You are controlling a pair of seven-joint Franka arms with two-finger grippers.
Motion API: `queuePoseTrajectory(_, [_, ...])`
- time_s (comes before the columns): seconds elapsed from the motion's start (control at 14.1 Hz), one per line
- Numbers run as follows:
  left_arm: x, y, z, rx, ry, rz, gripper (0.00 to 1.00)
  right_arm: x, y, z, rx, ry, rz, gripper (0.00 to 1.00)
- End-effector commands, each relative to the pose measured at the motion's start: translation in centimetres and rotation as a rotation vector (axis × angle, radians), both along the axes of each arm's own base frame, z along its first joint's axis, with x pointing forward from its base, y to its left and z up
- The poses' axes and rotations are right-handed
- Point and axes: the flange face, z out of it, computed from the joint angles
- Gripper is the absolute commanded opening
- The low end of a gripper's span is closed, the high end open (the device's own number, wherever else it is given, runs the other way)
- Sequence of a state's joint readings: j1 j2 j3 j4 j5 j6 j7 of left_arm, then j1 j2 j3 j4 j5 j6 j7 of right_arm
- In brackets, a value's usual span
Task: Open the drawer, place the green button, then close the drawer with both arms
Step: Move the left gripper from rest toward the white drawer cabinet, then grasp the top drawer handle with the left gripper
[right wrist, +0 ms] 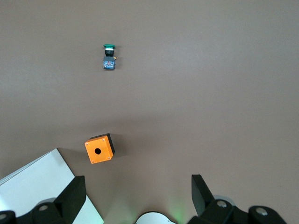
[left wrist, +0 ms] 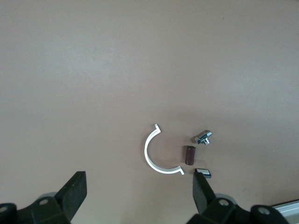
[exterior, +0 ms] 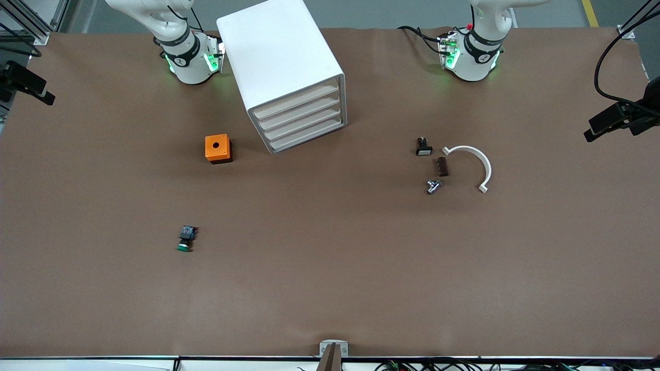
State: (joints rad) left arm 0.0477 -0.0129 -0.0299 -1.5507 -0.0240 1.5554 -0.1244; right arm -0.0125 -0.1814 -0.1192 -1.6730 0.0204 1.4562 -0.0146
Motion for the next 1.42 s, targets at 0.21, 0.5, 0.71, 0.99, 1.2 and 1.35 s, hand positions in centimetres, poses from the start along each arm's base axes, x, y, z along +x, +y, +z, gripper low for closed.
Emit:
queuePoseTrajectory(0.21, [-0.1,0.1,0.1,-0.004,-0.010,-0.006,1.00,-0.5,0.4,0.4,0.005,-0.015,0.002,1.00])
queuePoseTrajectory(0.5, [1.5,0.2,-2.9,0.012,0.042,0.001,1.00,-0.5,0.2,0.7,0.002,-0.022,-0.001,1.00])
queuePoseTrajectory(0.71, [3.8,-2.4,-8.3,0.000,0.139,-0.032,1.00,-0.4,0.7,0.8,0.002,-0.023,0.010,1.00])
queuePoseTrajectory(0.99, [5.8,-10.6,-17.6,0.030,0.296,-0.052,1.00,-0.3,2.1,1.3,-0.010,-0.031,0.030,1.00])
queuePoseTrajectory(1.2, [5.1,-18.8,-24.8,0.108,0.397,-0.008,1.00,-0.5,1.2,1.1,-0.008,-0.019,0.014,1.00])
queuePoseTrajectory(1.35, [3.9,-23.4,-28.6,0.168,0.441,0.044,1.00,-0.6,1.0,1.1,-0.009,-0.014,0.009,1.00])
